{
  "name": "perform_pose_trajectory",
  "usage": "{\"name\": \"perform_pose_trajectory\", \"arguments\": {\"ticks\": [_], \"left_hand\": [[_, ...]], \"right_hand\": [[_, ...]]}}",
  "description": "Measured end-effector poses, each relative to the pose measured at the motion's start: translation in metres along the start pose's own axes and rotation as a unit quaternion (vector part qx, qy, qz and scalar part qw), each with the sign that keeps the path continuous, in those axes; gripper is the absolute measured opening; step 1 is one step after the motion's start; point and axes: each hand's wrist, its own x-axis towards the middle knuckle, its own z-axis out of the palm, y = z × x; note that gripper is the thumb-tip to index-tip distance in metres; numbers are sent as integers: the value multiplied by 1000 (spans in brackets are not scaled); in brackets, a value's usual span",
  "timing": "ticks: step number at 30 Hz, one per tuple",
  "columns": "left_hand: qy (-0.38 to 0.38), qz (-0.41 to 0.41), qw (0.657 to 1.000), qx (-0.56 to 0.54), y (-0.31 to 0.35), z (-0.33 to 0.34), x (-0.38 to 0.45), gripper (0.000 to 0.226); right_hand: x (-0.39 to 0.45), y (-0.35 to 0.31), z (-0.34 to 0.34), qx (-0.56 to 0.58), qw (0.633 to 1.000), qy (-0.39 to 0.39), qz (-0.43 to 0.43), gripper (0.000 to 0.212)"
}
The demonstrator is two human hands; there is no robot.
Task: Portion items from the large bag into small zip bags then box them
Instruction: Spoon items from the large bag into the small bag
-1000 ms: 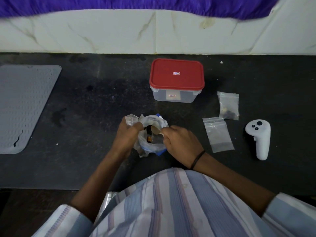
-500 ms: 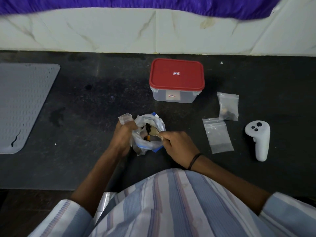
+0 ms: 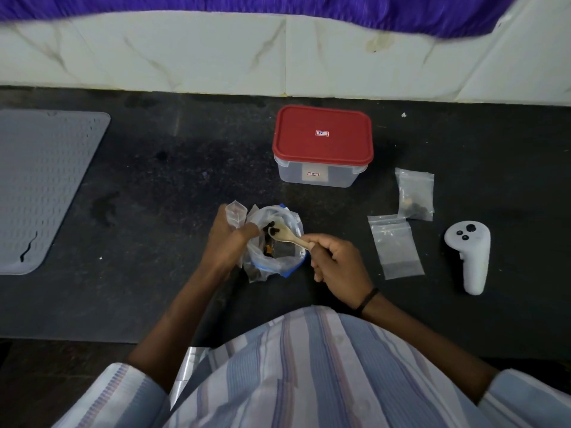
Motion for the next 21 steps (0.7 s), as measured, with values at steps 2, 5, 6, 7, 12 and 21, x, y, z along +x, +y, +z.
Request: {"name": "perform_pose_trajectory", "arguments": {"ticks": [2, 5, 6, 7, 12, 21], "left_hand": [[18, 30, 999, 33, 1, -2, -2, 36], [75, 112, 988, 74, 6, -6, -6, 35], [91, 140, 982, 83, 7, -7, -8, 34], [104, 171, 975, 95, 9, -9, -10, 33], [94, 287, 937, 176, 17, -11, -19, 38], [72, 367, 893, 252, 26, 10, -26, 36]], "right_hand": [[-3, -1, -4, 17, 1000, 10, -5, 26], [-8, -4, -11, 42, 999, 11, -3, 27], [-11, -6, -13, 51, 999, 11, -1, 27], [-14, -9, -16, 59, 998, 12, -2, 27], [-31, -38, -34, 70, 997, 15, -26, 28], [-36, -87, -50, 19, 989, -10, -150, 25]]}}
